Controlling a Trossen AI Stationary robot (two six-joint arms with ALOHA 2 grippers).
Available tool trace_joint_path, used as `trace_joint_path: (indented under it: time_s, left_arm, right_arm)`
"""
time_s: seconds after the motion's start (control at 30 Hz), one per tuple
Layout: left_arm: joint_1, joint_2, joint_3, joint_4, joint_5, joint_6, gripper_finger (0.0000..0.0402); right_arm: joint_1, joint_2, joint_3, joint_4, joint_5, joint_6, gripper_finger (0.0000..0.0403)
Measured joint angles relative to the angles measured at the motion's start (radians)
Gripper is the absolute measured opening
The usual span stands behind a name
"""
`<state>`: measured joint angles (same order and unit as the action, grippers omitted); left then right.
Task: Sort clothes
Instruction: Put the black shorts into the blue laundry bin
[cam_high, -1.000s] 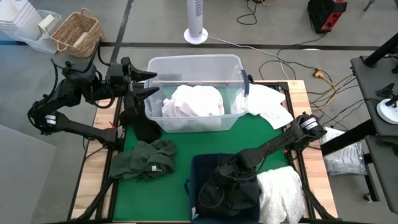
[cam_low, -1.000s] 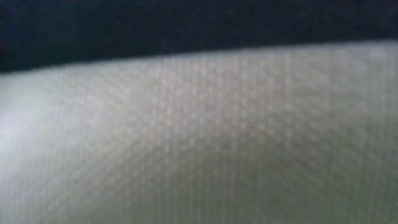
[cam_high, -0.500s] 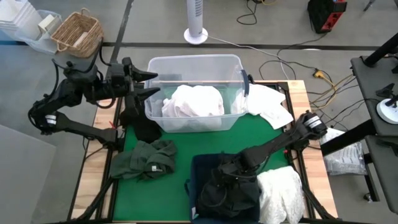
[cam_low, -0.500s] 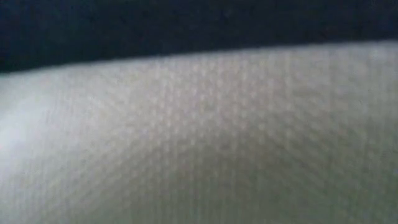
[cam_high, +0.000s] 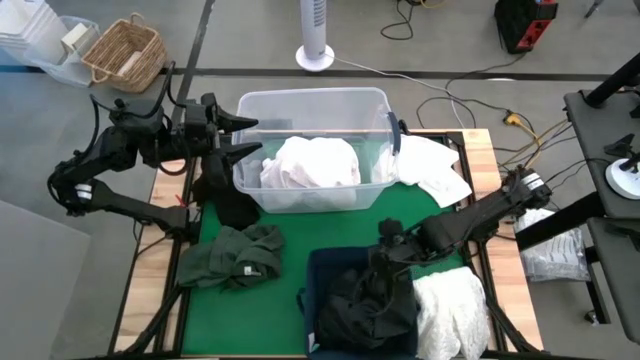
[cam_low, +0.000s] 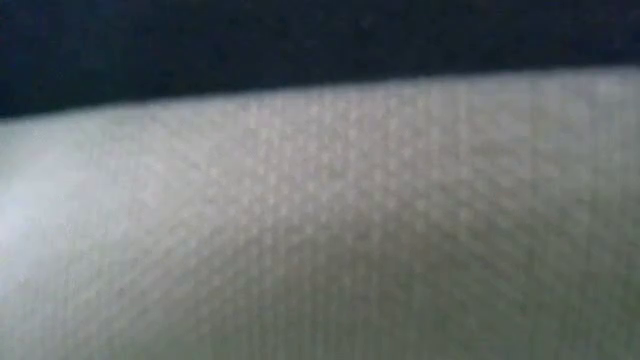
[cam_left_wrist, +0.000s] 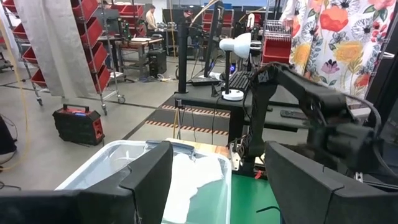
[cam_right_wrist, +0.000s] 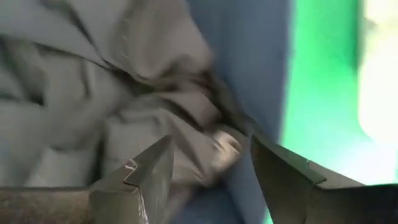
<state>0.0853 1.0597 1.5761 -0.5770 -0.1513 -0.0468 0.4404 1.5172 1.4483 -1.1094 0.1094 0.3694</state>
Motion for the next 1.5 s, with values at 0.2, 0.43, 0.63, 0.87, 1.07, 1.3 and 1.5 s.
trace_joint_path:
  time_s: [0.2,0.43,0.63,0.87,1.07,1.3,1.5]
  left_arm:
    - [0.0,0.003,0.0,0.001,0.0,-0.008,0.0232]
    - [0.0,0.007,0.0,0.001,0.0,-0.009,0.0232]
    - [0.0,0.012,0.0,0.001,0.0,-0.011,0.0232]
    - [0.0,0.024,0.0,0.001,0.0,-0.011,0.0232]
    - [0.0,0.034,0.0,0.0,0.0,-0.011,0.0232]
    - [0.0,0.033,0.0,0.001,0.0,-0.011,0.0232]
    - [0.0,0.033,0.0,0.0,0.0,-0.011,0.0232]
  right_arm:
    - [-0.04,-0.101,-0.021,-0.089,0.083,0.005,0.0202]
    - [-0.092,-0.171,-0.156,-0.026,0.061,-0.012,0.0192]
    - [-0.093,-0.18,-0.254,0.05,0.0,-0.013,0.019]
    - [-0.103,-0.18,-0.335,0.167,-0.013,-0.021,0.0167]
    - [-0.108,-0.181,-0.35,0.181,-0.031,-0.021,0.0136]
    - [-0.108,-0.182,-0.322,0.178,-0.031,-0.04,0.0108]
    - [-0.108,-0.18,-0.339,0.171,-0.034,-0.04,0.0086]
